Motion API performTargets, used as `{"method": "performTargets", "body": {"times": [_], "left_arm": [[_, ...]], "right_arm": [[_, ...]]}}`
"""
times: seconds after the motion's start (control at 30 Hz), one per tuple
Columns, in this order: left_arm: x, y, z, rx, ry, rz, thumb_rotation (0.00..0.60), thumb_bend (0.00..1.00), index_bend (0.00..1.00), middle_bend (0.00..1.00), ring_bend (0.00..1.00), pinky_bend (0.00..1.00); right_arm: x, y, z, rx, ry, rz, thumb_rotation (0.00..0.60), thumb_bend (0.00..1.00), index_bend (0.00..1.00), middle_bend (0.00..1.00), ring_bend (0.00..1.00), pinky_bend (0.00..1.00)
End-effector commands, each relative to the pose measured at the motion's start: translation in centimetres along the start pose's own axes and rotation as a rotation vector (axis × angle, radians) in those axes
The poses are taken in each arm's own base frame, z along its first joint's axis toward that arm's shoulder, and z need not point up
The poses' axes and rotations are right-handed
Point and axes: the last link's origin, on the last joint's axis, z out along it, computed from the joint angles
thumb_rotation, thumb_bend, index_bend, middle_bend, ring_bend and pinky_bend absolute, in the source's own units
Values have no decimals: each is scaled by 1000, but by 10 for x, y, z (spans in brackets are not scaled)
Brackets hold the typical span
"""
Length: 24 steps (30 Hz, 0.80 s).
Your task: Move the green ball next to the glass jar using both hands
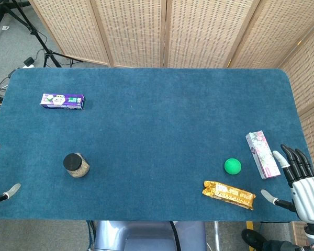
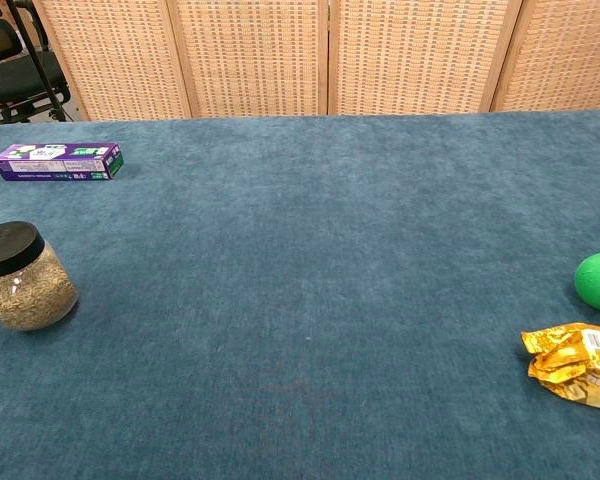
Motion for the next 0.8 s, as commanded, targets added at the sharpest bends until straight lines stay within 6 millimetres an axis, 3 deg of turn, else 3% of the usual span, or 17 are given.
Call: {"method": "performTargets", "body": {"times": [0.03, 0.2, 0.57, 0.8], "left_arm": [[0, 0, 0, 0, -2, -1, 600, 0, 0, 0, 0, 0], [1, -1, 1, 3, -4, -7, 600, 0, 0, 0, 0, 0], [-5, 0, 4, 11, -14, 10, 600, 0, 0, 0, 0, 0], [-12, 4, 7, 12, -27, 36, 600, 0, 0, 0, 0, 0]], "right_arm": [[-1, 0, 0, 1, -6, 3, 600, 0, 0, 0, 0, 0], [-4, 2, 4, 7, -36, 15, 600, 0, 0, 0, 0, 0], [-25, 4, 49, 200, -287, 41, 600, 0, 14, 0, 0, 0], [-64, 6, 86, 272, -425, 11, 600, 0, 54, 0, 0, 0]]}}
